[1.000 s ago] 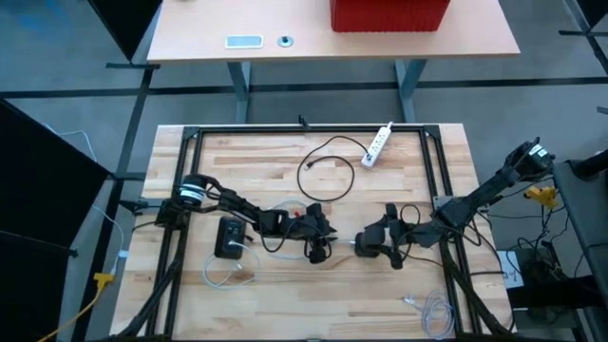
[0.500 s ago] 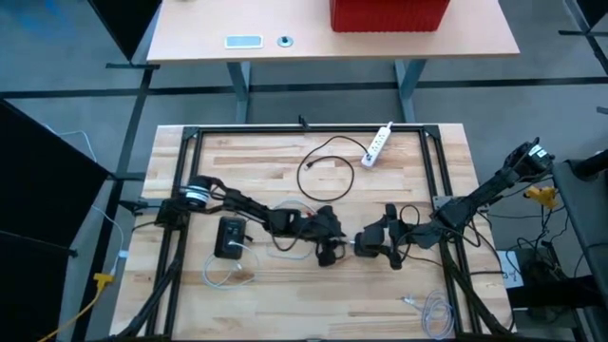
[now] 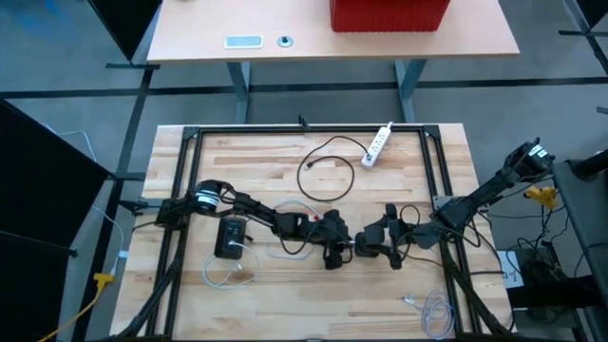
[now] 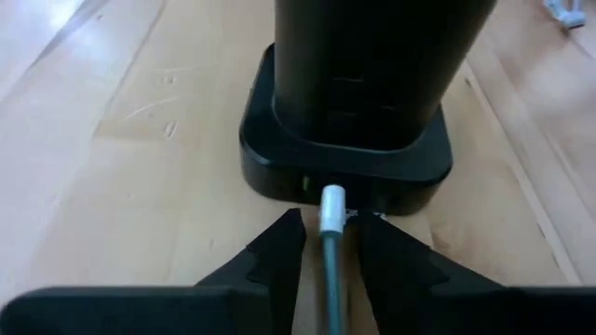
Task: Insert USB
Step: Insert the top white charger cable into the right black outlet extension, then insert the white charger cable into the right black outlet extension
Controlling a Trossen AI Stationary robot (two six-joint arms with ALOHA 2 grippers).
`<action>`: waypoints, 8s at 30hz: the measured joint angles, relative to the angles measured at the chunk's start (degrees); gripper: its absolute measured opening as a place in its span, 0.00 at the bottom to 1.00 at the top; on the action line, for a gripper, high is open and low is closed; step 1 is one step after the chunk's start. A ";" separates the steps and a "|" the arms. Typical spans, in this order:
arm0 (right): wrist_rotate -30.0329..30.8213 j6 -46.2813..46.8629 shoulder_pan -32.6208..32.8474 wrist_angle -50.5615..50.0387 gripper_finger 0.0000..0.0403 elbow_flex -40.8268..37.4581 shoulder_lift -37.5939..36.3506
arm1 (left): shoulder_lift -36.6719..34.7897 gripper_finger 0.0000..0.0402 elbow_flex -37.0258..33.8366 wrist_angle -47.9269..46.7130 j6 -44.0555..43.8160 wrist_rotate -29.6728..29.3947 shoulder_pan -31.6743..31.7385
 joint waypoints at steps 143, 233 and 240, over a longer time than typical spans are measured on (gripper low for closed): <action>-33.97 37.43 34.22 -69.59 0.05 50.10 40.11 | -9.90 0.16 9.28 -10.48 1.44 -8.98 -20.99; 8.61 -20.99 -16.66 -15.92 0.00 44.61 24.47 | -47.72 0.10 -41.08 28.33 32.61 -24.10 -6.99; 8.15 -23.33 -15.40 -14.87 0.00 45.38 24.33 | -49.23 0.10 -41.76 27.26 33.98 -30.46 -6.87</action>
